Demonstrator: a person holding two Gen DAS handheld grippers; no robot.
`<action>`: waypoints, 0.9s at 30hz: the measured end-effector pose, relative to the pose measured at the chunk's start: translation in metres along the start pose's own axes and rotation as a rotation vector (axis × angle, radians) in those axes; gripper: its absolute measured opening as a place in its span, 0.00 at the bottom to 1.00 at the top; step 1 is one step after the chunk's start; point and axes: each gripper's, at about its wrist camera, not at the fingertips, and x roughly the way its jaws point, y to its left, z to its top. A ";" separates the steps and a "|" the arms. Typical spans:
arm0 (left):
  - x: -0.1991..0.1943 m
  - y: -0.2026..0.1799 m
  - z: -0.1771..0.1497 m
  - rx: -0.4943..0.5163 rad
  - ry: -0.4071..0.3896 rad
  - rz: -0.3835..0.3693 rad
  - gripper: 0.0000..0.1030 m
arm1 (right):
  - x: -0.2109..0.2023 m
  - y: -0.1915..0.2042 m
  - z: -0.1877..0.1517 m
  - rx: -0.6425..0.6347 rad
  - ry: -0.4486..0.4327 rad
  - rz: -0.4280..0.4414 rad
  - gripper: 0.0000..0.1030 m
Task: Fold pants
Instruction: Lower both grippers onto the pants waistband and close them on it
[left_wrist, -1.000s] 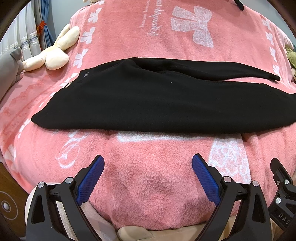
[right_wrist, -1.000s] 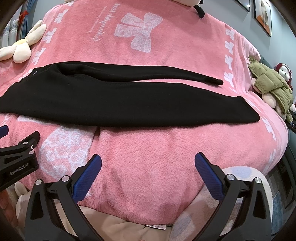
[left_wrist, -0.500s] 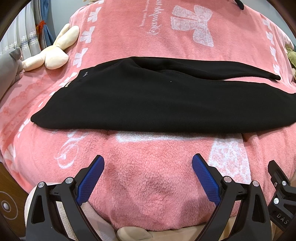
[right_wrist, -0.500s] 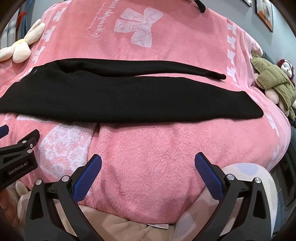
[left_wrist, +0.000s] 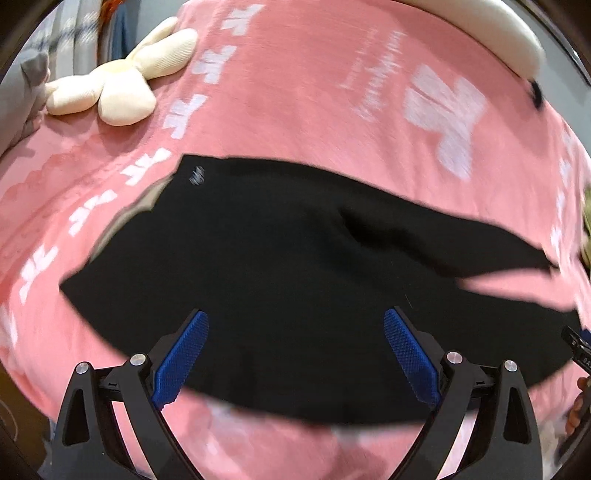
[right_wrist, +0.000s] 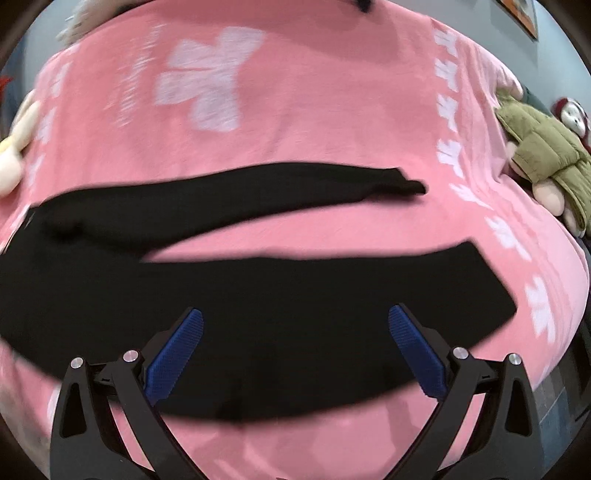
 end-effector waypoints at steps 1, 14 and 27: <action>0.009 0.012 0.020 -0.028 0.009 -0.001 0.91 | 0.012 -0.014 0.014 0.028 0.008 0.007 0.96; 0.178 0.117 0.194 -0.231 0.154 0.162 0.91 | 0.175 -0.126 0.166 0.243 0.044 -0.095 0.96; 0.269 0.134 0.219 -0.275 0.284 0.344 0.74 | 0.281 -0.139 0.189 0.379 0.241 -0.099 0.96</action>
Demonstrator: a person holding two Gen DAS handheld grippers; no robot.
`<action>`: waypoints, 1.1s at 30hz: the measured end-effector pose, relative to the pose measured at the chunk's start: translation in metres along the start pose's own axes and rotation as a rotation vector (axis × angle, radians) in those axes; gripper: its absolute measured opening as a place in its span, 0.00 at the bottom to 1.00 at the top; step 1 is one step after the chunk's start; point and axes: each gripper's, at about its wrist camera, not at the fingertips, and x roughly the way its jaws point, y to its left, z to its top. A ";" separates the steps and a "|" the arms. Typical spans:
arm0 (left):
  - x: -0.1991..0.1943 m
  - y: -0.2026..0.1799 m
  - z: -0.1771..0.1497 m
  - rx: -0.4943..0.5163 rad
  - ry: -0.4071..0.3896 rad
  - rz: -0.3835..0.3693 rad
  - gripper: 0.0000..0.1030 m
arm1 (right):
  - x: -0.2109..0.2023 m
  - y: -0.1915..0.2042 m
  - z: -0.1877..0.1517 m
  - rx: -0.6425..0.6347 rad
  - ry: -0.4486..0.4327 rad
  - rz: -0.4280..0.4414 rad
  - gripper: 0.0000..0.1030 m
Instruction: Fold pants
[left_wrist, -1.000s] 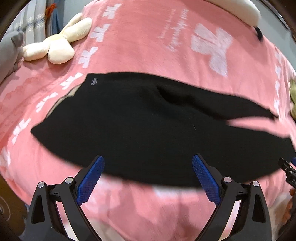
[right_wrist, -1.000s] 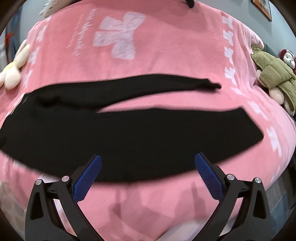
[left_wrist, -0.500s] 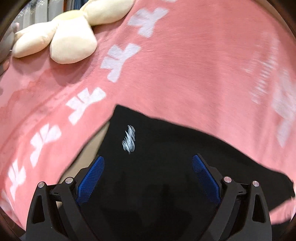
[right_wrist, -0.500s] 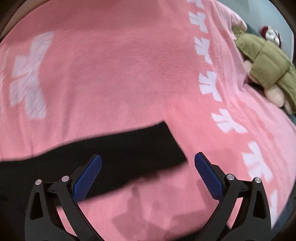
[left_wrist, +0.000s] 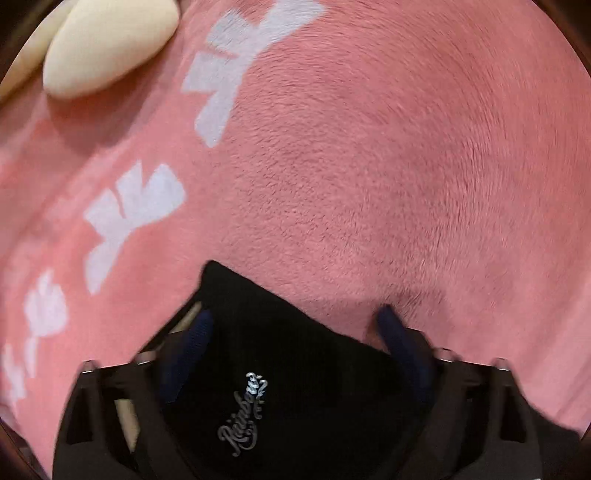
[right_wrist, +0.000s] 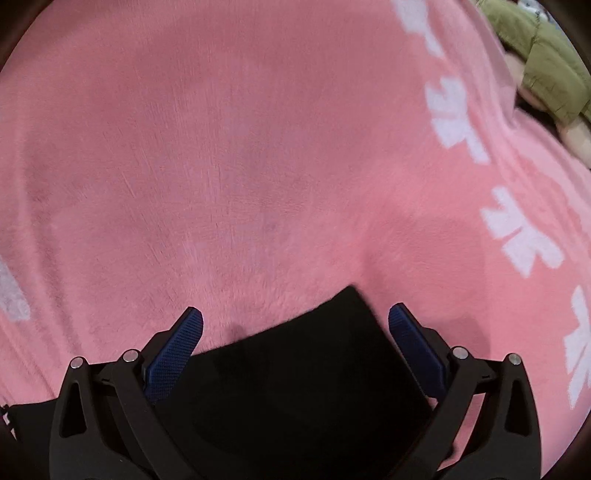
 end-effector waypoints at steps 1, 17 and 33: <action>-0.002 -0.004 -0.003 0.025 -0.010 0.027 0.64 | 0.006 0.003 -0.002 -0.012 0.015 -0.027 0.95; -0.156 0.046 -0.050 0.005 -0.086 -0.262 0.05 | -0.123 -0.007 -0.046 -0.234 -0.203 0.121 0.13; -0.196 0.189 -0.202 -0.306 0.025 -0.633 0.73 | -0.199 -0.131 -0.171 -0.077 -0.204 0.089 0.63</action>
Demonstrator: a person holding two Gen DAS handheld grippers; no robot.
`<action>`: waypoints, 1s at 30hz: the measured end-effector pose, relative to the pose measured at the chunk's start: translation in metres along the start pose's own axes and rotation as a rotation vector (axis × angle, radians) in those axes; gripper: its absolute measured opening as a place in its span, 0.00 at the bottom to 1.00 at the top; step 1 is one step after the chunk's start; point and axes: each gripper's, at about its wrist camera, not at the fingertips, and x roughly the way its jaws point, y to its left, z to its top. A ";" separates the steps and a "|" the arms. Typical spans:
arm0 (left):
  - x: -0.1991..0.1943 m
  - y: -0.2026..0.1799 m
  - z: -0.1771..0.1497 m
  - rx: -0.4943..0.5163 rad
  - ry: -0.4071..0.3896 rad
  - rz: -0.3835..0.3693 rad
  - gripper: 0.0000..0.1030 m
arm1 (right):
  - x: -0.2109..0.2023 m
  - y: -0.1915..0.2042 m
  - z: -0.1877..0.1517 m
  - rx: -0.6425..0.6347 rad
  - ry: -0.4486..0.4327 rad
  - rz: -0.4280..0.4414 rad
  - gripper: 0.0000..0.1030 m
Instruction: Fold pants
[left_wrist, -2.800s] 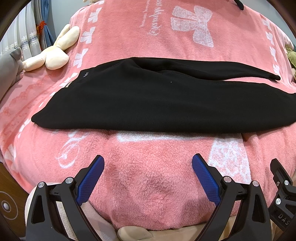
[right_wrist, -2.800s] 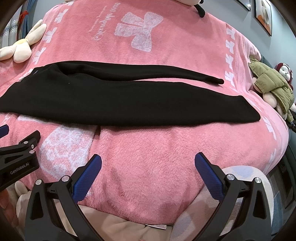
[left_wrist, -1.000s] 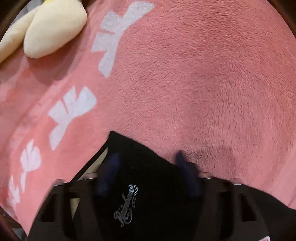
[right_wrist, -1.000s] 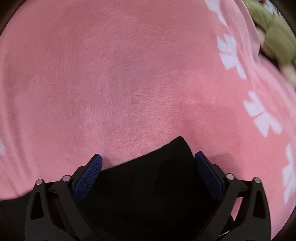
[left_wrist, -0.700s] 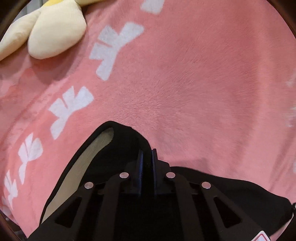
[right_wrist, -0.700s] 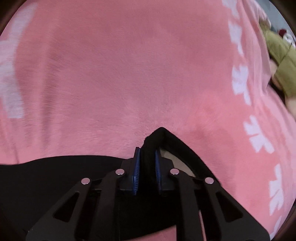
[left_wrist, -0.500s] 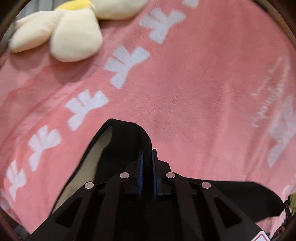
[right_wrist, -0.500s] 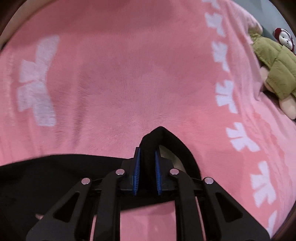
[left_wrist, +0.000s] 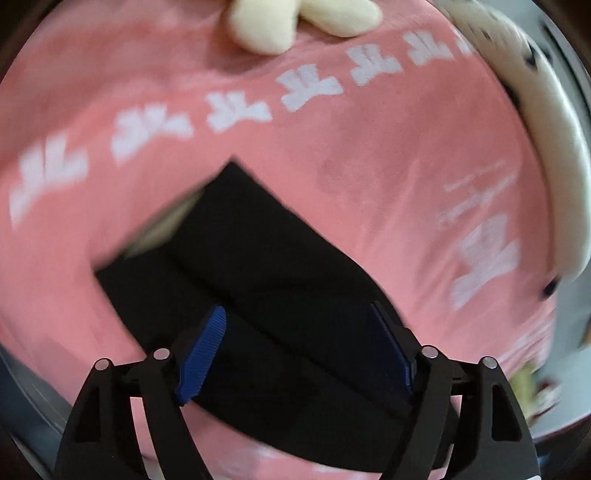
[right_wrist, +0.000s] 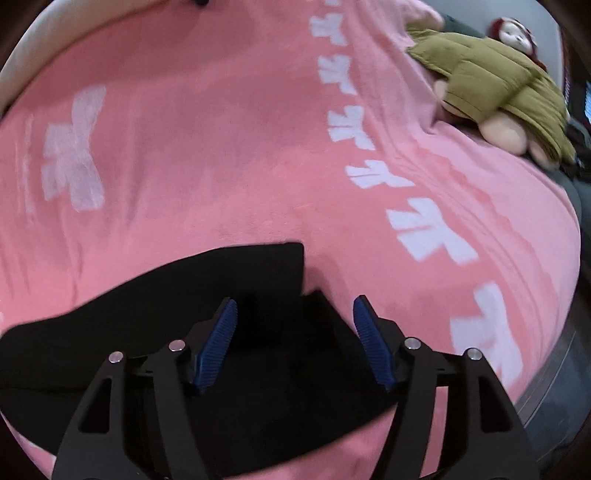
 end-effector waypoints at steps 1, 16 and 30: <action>0.004 0.003 -0.007 -0.040 0.020 -0.040 0.75 | -0.009 0.003 -0.007 0.013 0.002 0.030 0.63; 0.109 0.021 -0.007 -0.275 0.146 -0.106 0.14 | 0.015 0.048 -0.066 0.134 0.159 0.237 0.65; 0.084 -0.023 0.009 -0.080 0.089 -0.079 0.02 | 0.062 0.053 0.012 0.283 0.086 0.313 0.03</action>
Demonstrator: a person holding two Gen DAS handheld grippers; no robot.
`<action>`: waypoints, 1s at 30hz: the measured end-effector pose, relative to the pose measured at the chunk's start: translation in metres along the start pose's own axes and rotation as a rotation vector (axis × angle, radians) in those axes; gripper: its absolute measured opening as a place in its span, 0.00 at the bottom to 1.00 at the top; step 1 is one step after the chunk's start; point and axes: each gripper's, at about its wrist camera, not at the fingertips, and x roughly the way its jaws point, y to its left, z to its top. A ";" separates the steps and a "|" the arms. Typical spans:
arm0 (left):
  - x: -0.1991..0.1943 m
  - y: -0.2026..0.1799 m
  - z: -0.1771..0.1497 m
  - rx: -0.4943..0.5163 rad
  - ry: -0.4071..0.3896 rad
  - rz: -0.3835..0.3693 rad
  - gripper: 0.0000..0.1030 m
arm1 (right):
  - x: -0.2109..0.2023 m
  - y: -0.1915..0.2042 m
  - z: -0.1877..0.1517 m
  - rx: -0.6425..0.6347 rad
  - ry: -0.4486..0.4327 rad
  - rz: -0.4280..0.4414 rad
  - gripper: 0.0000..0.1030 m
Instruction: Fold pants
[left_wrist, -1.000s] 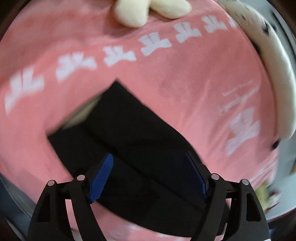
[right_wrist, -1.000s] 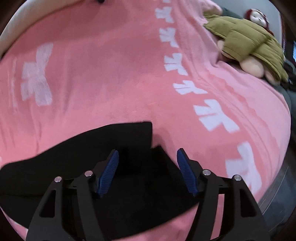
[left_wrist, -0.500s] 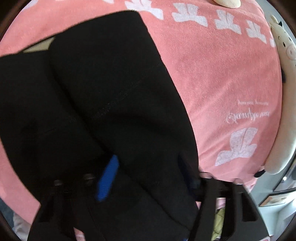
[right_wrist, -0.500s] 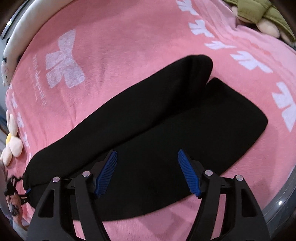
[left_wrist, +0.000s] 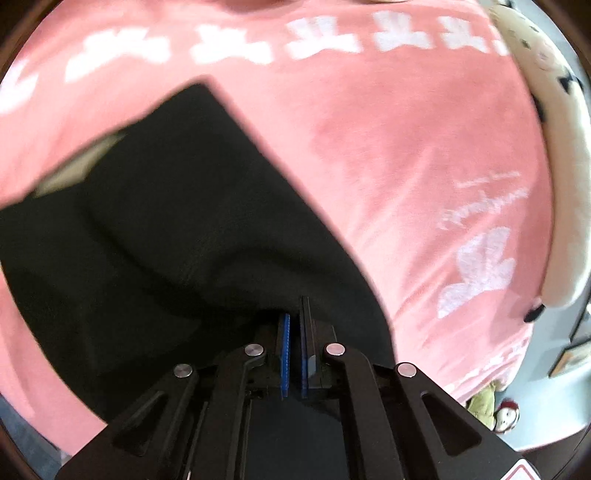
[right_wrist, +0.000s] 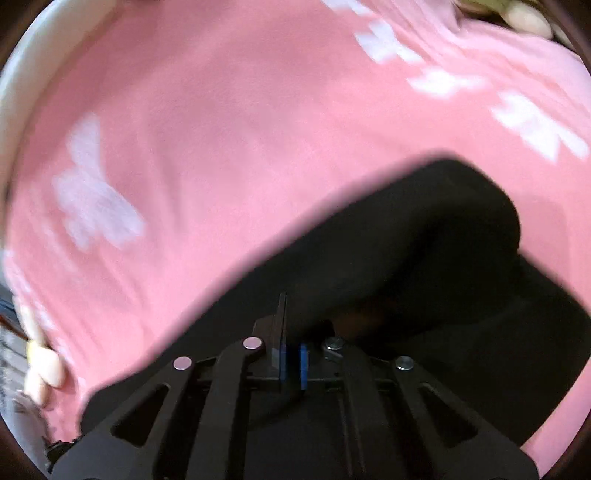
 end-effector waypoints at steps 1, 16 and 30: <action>-0.013 -0.008 0.003 0.021 0.000 -0.028 0.02 | -0.016 0.013 0.004 -0.041 -0.035 0.039 0.03; -0.038 0.063 -0.050 0.075 0.090 0.193 0.05 | -0.056 -0.048 -0.063 -0.117 0.064 -0.118 0.10; -0.047 0.089 -0.014 -0.027 -0.001 0.160 0.48 | -0.052 -0.035 -0.054 -0.027 0.003 -0.082 0.50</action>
